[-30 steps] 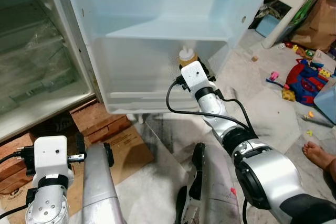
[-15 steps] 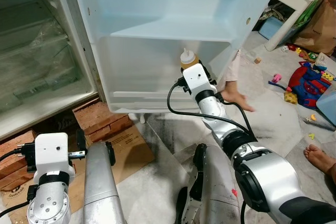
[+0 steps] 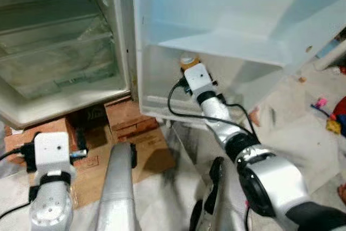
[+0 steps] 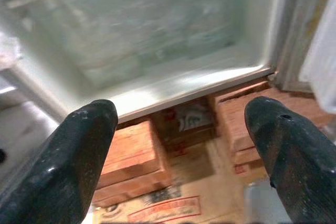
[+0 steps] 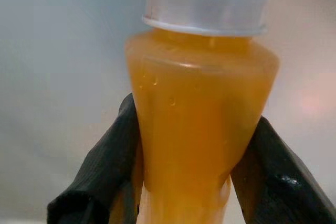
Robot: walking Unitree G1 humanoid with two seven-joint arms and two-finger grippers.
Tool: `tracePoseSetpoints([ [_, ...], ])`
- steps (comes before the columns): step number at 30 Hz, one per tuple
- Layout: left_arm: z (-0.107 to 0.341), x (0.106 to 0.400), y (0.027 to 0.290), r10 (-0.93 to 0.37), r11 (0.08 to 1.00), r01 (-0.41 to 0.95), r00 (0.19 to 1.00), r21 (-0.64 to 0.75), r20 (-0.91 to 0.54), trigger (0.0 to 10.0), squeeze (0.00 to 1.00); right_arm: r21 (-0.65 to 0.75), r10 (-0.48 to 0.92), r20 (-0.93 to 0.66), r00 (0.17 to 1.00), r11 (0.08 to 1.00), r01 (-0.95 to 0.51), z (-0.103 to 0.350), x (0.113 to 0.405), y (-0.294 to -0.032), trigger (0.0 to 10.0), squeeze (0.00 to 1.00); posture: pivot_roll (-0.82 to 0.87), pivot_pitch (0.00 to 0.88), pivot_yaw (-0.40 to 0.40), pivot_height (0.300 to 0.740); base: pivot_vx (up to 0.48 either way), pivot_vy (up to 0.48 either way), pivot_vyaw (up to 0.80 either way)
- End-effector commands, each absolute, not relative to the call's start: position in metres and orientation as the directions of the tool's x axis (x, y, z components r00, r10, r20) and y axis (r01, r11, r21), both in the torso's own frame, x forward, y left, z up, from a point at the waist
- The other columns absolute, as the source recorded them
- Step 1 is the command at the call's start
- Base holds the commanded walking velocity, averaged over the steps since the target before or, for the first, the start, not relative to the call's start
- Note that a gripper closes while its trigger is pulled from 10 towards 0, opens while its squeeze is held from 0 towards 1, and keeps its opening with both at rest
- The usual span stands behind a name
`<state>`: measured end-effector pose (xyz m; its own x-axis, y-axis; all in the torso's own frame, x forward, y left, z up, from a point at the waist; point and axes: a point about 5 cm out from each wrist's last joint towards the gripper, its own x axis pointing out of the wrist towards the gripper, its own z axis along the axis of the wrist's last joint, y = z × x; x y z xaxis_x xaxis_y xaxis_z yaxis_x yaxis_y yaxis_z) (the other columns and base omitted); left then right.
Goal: Restocking fridge
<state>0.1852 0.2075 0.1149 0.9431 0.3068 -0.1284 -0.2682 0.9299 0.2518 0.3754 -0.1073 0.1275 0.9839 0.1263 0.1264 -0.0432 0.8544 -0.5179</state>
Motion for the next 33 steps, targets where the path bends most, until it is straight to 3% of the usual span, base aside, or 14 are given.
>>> tracePoseSetpoints([
  [1, 0.111, 0.182, 0.209, 0.316, 0.927, -0.272, 0.937, 0.257, -0.15, 10.0, 0.0, -0.548, 0.109, 0.115, 0.987, 0.836, -0.029, 0.122, 0.373, -0.109, 10.0, 0.0, 0.27, 0.161, -0.138, 0.472, 0.0, 0.0, 0.0],
  [4, 0.111, 0.182, 0.208, 0.317, 0.927, -0.273, 0.937, 0.256, -0.149, 10.0, 0.0, -0.566, 0.071, 0.064, 0.995, 0.824, -0.022, 0.111, 0.371, -0.12, 10.0, 0.0, 0.27, 0.163, -0.141, 0.472, 0.0, 0.0, 0.0],
  [12, 0.11, 0.181, 0.208, 0.313, 0.928, -0.269, 0.938, 0.258, -0.149, 10.0, 0.0, -0.36, -0.042, -0.168, 0.985, 0.933, -0.021, 0.074, 0.357, -0.142, 10.0, 0.0, 0.27, 0.163, -0.136, 0.472, 0.0, 0.0, 0.0],
  [21, 0.109, 0.185, 0.207, 0.303, 0.931, -0.259, 0.941, 0.258, -0.149, 10.0, 0.0, -0.332, -0.077, -0.225, 0.971, 0.943, -0.002, 0.07, 0.357, -0.15, 10.0, 0.0, 0.26, 0.147, -0.135, 0.472, 0.0, 0.0, 0.0],
  [22, 0.109, 0.187, 0.206, 0.302, 0.931, -0.258, 0.942, 0.257, -0.147, 10.0, 0.0, -0.308, -0.093, -0.226, 0.97, 0.951, 0.019, 0.071, 0.357, -0.153, 10.0, 1.0, 0.26, 0.142, -0.135, 0.472, 0.0, 0.0, 0.0],
  [33, 0.108, 0.196, 0.205, 0.298, 0.933, -0.259, 0.945, 0.25, -0.131, 10.0, 0.0, -0.285, -0.147, -0.172, 0.974, 0.954, 0.093, 0.084, 0.363, -0.166, 10.0, 1.0, 0.24, 0.115, -0.134, 0.472, 0.0, 0.0, 0.0],
])
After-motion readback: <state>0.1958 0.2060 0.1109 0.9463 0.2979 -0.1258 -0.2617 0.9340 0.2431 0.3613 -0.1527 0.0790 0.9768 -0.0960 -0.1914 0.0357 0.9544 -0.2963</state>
